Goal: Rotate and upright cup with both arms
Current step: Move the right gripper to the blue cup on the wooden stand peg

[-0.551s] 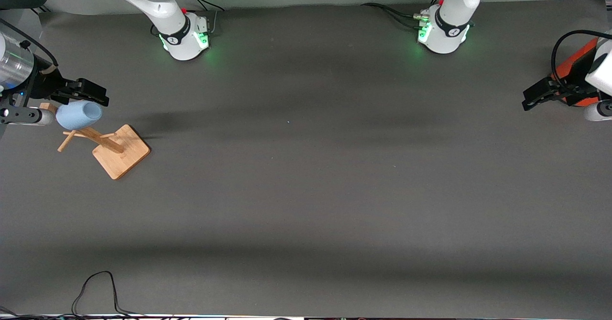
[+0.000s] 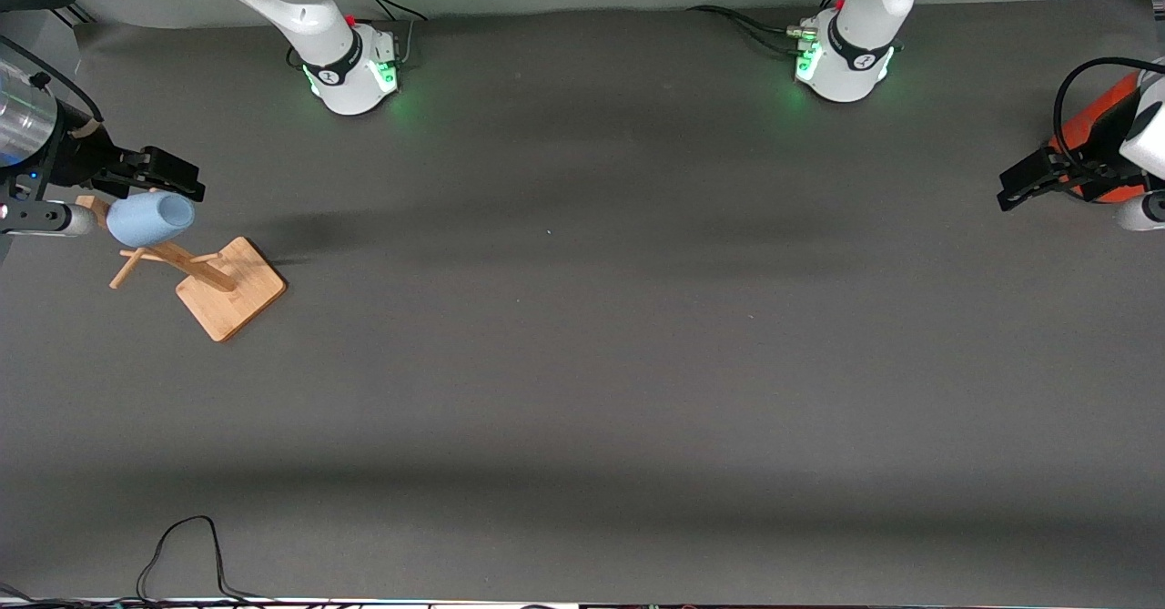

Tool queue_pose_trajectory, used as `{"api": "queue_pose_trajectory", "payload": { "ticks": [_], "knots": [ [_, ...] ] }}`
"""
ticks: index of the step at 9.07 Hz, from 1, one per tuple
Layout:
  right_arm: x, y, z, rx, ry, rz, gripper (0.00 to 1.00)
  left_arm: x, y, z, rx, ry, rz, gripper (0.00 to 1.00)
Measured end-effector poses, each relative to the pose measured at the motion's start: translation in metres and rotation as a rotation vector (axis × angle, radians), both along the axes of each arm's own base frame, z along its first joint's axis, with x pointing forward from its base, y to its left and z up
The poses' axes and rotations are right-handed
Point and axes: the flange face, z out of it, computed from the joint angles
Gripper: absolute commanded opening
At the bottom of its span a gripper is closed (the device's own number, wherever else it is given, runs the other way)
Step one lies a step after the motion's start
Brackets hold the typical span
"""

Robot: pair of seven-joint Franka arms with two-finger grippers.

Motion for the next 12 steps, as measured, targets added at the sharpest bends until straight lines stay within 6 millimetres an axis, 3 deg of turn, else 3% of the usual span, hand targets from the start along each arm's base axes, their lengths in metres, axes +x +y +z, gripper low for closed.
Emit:
{"api": "queue_pose_trajectory", "payload": {
  "ticks": [4,7,10,12],
  "knots": [
    [-0.003,-0.017,-0.001,-0.001,0.036,-0.031,1.0,0.0,0.0,0.0,0.0,0.0,0.0,1.0],
    [0.003,-0.04,-0.02,-0.024,0.082,-0.073,0.98,0.0,-0.001,0.0,0.0,0.001,-0.001,1.0],
    [0.003,-0.105,-0.033,-0.062,0.11,-0.388,0.97,0.0,-0.001,0.0,0.0,0.001,-0.002,1.0],
    [0.0,-0.112,-0.041,-0.1,0.128,-0.58,0.98,0.0,-0.001,-0.001,-0.001,0.002,-0.002,1.0]
  ]
}}
